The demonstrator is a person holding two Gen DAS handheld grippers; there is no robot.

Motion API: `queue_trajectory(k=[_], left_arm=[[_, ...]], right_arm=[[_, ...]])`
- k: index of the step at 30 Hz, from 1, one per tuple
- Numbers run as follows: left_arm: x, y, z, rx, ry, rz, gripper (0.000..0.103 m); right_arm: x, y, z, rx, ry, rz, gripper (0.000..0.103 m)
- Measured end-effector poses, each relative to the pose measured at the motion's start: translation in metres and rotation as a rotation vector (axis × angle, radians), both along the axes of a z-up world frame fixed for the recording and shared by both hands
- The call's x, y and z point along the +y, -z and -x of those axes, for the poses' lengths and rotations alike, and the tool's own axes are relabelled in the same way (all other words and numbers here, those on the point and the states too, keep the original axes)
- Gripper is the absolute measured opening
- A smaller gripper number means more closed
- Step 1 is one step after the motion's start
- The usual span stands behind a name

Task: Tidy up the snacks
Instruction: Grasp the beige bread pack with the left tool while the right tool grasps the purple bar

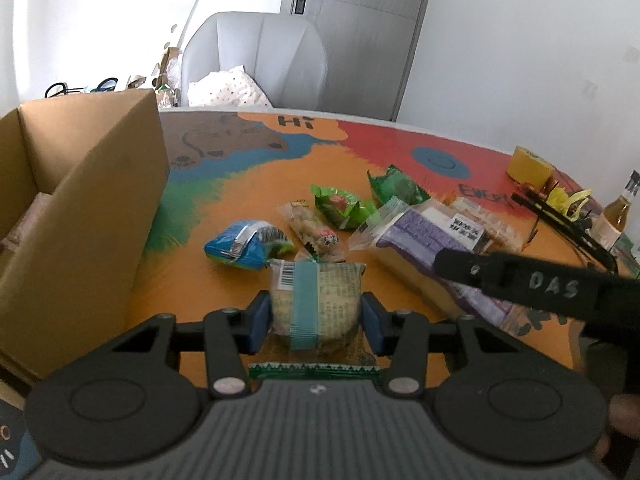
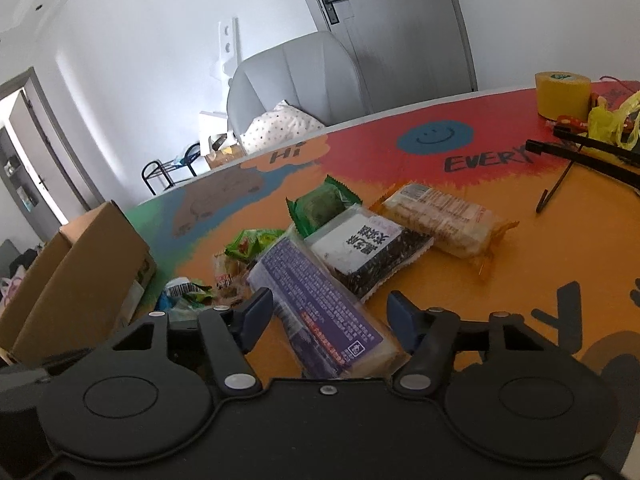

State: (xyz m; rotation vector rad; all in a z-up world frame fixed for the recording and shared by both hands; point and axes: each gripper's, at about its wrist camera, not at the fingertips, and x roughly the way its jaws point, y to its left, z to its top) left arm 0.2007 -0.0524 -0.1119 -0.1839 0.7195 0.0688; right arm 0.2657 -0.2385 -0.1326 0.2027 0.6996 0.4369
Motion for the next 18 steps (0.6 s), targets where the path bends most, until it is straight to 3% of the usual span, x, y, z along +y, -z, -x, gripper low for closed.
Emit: queue_trajectory(k=[5,8,12,18], left_arm=[[0.005,-0.002,0.006,-0.005,-0.008,0.014,0.047],[0.009,-0.001,0.01,-0.006,-0.017,0.021,0.047],[0.012,0.001,0.016,-0.003,-0.019,0.025,0.047],[0.015,0.002,0.027,-0.005,-0.014,0.043,0.047]], right_arm=[[0.01,0.005,0.009,0.04,-0.051,0.026,0.049],[0.017,0.006,0.02,0.001,-0.065,0.081,0.043],[0.016,0.004,0.03,-0.004,-0.067,0.083,0.034],[0.01,-0.001,0.047,-0.023,-0.043,0.066,0.03]])
